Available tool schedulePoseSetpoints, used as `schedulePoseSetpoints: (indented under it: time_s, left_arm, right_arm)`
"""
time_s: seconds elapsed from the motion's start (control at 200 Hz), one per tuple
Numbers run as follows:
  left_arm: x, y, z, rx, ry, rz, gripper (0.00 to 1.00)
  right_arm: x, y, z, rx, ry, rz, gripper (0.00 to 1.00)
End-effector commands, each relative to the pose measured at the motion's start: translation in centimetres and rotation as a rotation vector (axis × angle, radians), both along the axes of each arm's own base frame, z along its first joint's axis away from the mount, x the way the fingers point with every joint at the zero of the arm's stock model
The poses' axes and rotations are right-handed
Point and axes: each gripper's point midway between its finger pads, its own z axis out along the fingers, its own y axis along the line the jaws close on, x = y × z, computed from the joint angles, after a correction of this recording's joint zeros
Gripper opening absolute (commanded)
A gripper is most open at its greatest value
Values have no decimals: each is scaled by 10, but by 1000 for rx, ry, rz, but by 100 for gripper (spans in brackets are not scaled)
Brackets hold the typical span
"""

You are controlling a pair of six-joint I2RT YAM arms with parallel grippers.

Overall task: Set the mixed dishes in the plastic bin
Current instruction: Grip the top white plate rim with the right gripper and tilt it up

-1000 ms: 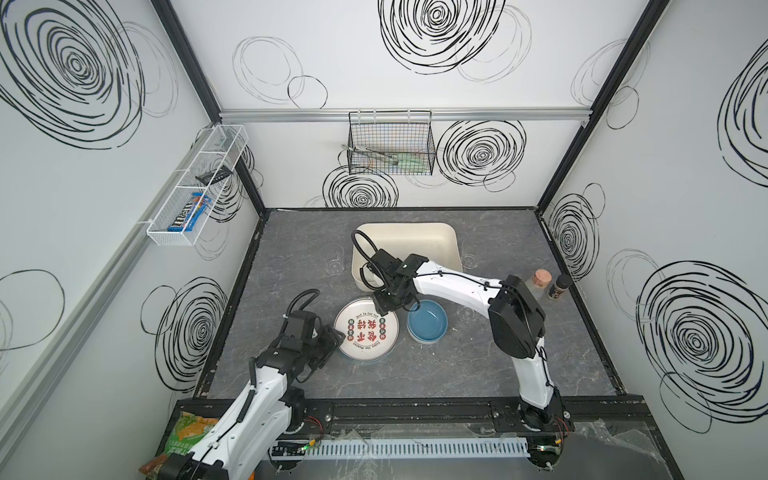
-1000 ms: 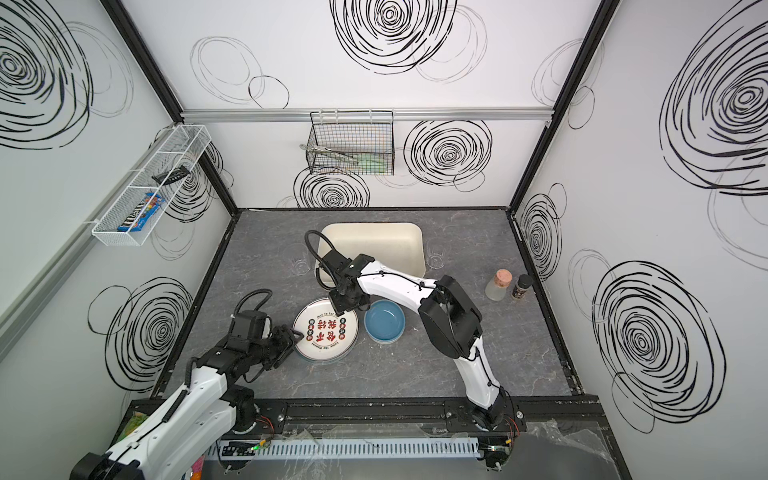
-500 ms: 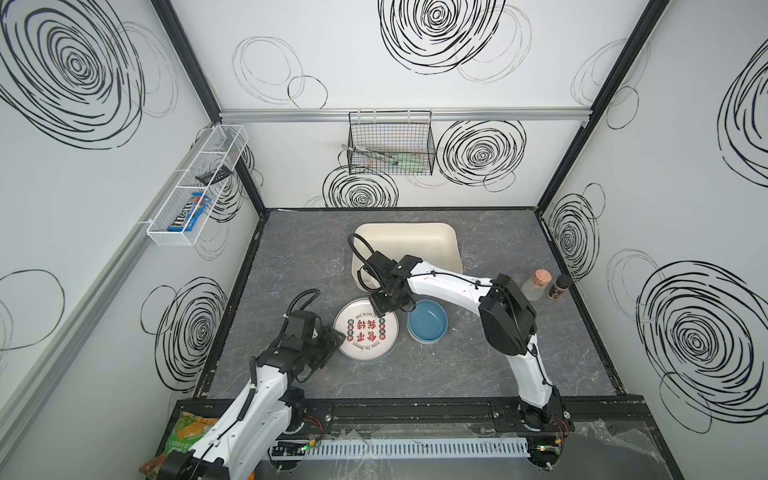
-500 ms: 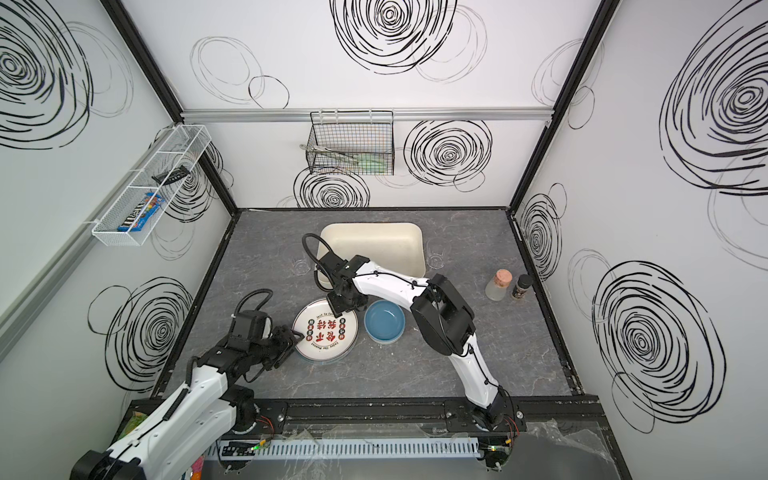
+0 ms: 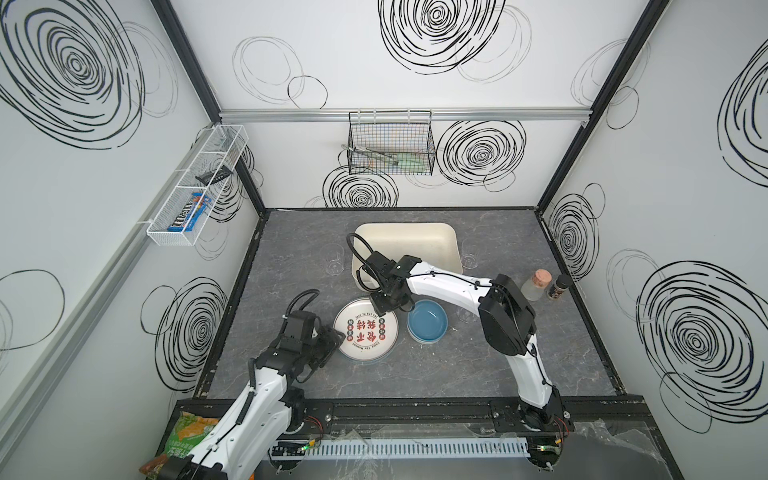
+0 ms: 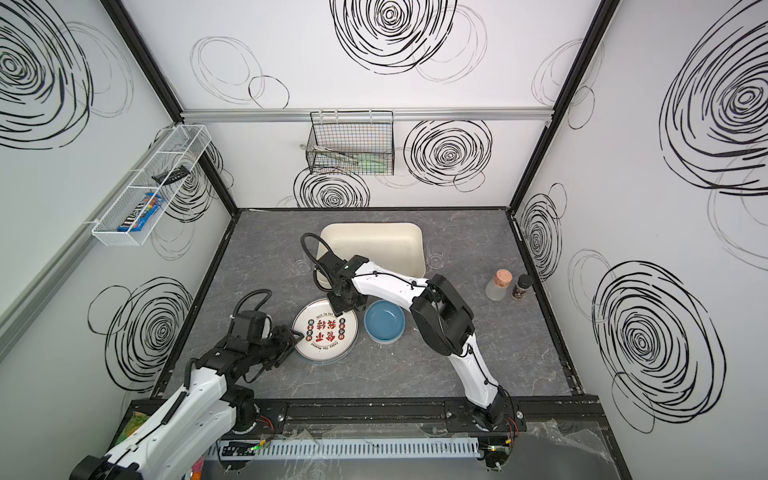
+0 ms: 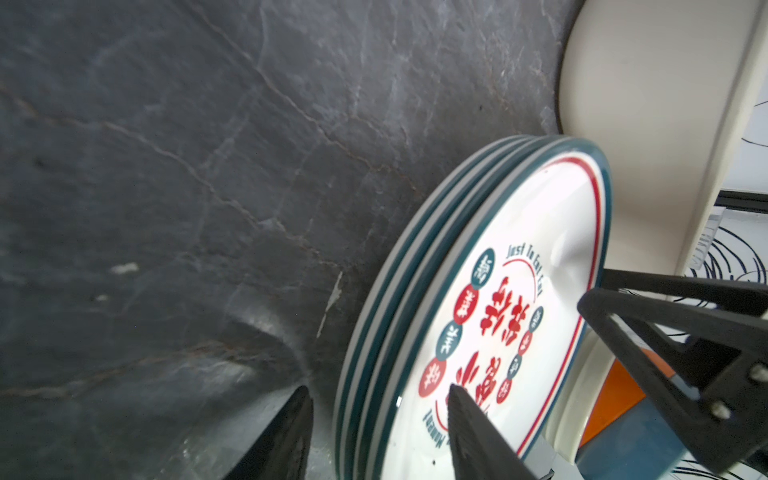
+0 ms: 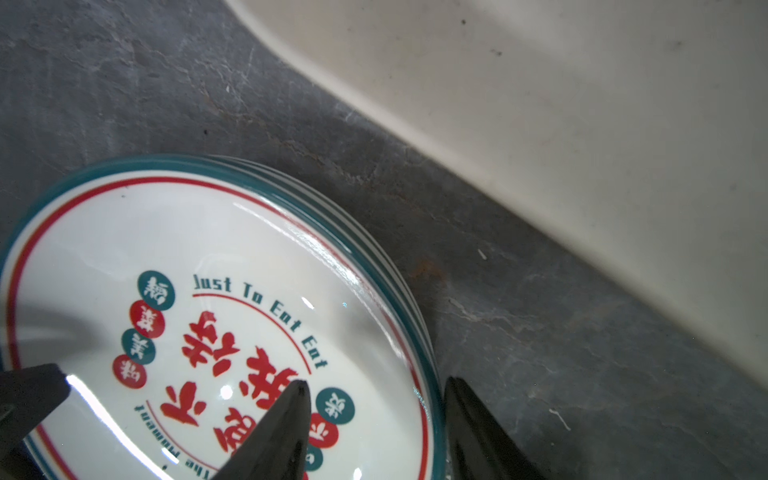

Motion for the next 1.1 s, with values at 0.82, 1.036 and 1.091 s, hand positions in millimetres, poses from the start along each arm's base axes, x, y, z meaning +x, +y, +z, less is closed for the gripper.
schedulePoseSetpoints:
  time_s: [0.82, 1.036, 1.091]
  left_arm:
    - [-3, 4, 2, 19, 0, 17, 56]
    - [-3, 7, 5, 32, 0, 28, 56]
    - [-3, 7, 6, 34, -2, 29, 55]
  right_arm:
    - [-16, 7, -3, 11, 39, 34, 41]
    - [-21, 9, -7, 18, 57, 43, 41]
    - [-22, 9, -6, 21, 60, 45, 40]
